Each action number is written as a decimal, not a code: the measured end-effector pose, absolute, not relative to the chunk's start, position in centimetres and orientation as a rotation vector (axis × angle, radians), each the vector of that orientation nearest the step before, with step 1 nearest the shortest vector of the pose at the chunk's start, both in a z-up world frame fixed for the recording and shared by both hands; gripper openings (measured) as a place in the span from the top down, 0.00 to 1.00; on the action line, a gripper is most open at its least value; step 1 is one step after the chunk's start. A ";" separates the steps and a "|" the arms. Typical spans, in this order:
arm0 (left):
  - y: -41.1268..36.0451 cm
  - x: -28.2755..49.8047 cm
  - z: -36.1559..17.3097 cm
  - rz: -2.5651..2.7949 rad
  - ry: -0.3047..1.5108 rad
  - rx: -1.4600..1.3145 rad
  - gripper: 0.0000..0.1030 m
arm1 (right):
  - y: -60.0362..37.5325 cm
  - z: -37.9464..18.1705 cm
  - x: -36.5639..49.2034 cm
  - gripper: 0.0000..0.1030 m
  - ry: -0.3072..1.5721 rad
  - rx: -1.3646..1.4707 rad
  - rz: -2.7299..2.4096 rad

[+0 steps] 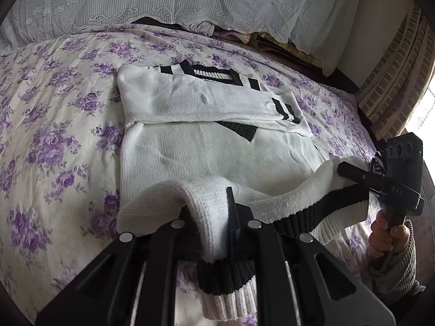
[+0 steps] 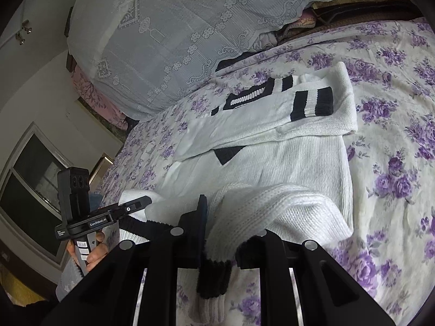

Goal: Fold small clothes
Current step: 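Grasp the striped hem with both grippers and lift it, then fold the hem with both grippers over onto the collar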

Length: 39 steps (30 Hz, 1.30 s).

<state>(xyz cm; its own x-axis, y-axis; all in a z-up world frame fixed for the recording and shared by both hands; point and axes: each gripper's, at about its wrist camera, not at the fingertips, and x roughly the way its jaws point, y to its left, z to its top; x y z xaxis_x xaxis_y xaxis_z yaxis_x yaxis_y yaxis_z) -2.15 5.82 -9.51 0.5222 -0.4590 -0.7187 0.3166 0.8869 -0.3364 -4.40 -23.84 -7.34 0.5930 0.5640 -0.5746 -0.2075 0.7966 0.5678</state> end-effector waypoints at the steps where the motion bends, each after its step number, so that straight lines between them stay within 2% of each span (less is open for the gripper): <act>1: 5.7 -1.5 -9.4 -0.463 0.909 -0.174 0.89 | -23.9 -7.4 -3.8 0.83 0.821 0.484 0.460; 24: 4.9 11.8 -9.0 -0.356 0.852 -0.285 0.89 | -26.1 -8.8 8.4 0.83 0.768 0.604 0.346; 39: 4.7 17.1 -9.7 -0.341 0.848 -0.285 0.89 | -26.6 -9.6 14.4 0.83 0.751 0.655 0.326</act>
